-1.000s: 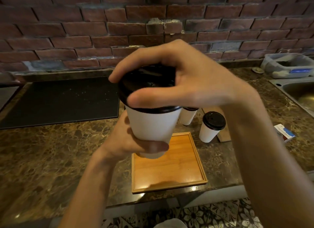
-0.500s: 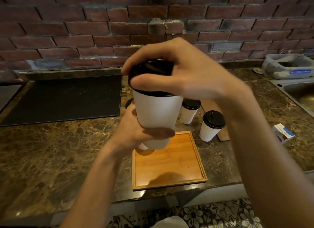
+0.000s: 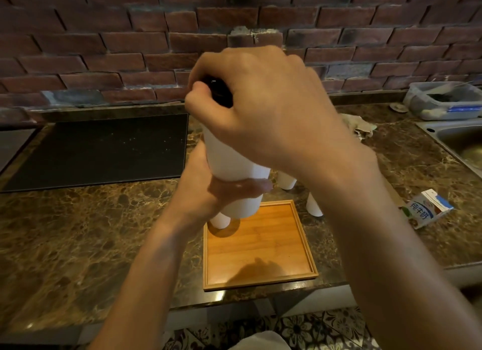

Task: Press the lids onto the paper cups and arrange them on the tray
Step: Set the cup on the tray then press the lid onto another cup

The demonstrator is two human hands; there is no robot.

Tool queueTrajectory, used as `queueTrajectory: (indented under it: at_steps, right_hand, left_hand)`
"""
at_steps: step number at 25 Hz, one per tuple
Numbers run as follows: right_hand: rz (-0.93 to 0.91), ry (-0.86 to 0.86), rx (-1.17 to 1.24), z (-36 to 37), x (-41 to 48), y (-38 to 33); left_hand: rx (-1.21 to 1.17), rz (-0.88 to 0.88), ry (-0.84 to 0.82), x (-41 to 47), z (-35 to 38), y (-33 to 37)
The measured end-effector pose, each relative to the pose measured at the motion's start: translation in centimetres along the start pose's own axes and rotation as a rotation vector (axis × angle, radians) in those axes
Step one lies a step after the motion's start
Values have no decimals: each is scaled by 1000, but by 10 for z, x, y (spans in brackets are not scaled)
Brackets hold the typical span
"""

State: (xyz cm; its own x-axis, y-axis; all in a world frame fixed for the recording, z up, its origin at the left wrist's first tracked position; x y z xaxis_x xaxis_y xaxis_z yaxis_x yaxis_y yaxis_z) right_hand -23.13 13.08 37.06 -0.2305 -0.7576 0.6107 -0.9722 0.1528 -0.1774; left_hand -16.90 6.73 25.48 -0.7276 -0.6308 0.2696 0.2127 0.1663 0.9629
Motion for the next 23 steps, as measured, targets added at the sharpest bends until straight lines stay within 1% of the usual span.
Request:
queueTrajectory:
  at_steps: [1, 2, 5, 6, 8, 9, 11, 15, 19, 21, 23]
  right_hand:
    - [-19, -16, 11, -1, 1, 1]
    - [-69, -62, 92, -4, 1, 2]
    - [-293, -337, 567, -11, -1, 11]
    - [-340, -398, 679, -13, -1, 14]
    - [-363, -452, 780, -13, 0, 19]
    - [-355, -453, 788, -13, 2, 18]
    - [-298, -430, 749, -13, 1, 16]
    - [-162, -297, 627, -14, -2, 12]
    - [-175, -248, 568, -18, -6, 10]
    - [-157, -161, 612, -21, -10, 17]
    - [-48, -39, 738, -21, -20, 31]
  left_hand:
    - [4, -14, -1, 0, -1, -1]
    - [-16, -18, -27, 0, -1, -1]
    - [-174, -47, -216, -3, -3, -1]
    - [-192, -58, -292, -5, -4, 0]
    - [-174, -44, -392, -9, -2, 2]
    - [-170, -39, -402, -10, -1, 3]
    - [-150, -8, -368, -10, 2, 6]
    - [-110, 31, -248, -9, 3, 8]
    - [-59, 40, -236, -10, 0, 10]
    - [-24, 27, -195, -9, 0, 9]
    - [-37, 13, -128, -9, -2, 8]
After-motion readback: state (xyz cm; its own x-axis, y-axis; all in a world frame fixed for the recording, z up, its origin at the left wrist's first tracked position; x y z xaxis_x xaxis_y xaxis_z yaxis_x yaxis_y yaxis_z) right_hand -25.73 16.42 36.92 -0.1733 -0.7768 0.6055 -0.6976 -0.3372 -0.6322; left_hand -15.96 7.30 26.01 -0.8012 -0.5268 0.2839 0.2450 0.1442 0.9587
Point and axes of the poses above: each hand's wrist, its own x-axis towards the middle knuckle, its own z-axis out of the palm, y = z × x, the point moved 4 cm from there along x, towards the middle knuckle, and after that the axes turned 6 degrees about y, right-handed, at the moved point
